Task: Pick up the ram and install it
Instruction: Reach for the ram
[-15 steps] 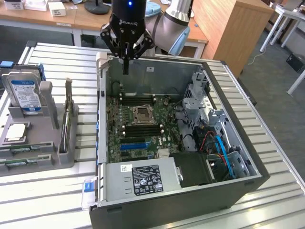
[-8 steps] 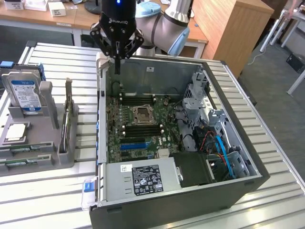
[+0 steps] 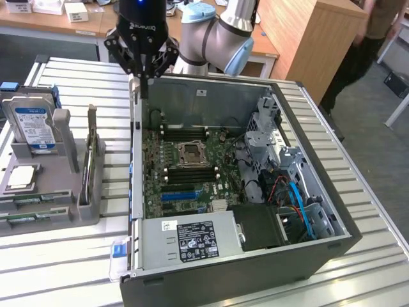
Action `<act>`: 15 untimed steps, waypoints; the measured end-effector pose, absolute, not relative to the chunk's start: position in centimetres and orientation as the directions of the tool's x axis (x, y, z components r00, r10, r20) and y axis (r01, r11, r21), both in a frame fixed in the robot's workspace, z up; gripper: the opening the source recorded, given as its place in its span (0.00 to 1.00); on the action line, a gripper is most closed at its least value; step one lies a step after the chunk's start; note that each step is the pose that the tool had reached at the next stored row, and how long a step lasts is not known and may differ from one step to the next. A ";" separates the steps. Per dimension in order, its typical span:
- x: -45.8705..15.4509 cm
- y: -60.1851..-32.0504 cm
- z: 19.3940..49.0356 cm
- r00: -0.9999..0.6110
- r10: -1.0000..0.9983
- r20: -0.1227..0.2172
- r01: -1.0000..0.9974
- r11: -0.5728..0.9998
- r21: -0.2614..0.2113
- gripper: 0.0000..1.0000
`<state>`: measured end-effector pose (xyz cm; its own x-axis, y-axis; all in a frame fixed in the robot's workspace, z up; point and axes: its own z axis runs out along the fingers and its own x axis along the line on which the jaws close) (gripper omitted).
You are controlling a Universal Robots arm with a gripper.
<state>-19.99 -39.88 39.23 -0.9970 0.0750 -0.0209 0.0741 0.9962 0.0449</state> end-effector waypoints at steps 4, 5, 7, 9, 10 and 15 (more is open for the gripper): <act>-21.4 -39.9 39.2 -0.997 0.075 -0.020 0.074 0.996 0.045 0.11; -21.7 -39.9 39.2 -0.997 0.075 -0.019 0.074 0.996 0.045 0.11; -22.4 -39.9 39.2 -0.997 0.075 -0.018 0.074 0.996 0.045 0.11; -23.0 -39.9 39.2 -0.997 0.075 -0.016 0.074 0.996 0.045 0.11; -23.4 -39.9 39.1 -0.997 0.075 -0.016 0.074 0.996 0.045 0.11; -25.3 -39.9 39.1 -0.997 0.075 -0.012 0.074 0.996 0.044 0.11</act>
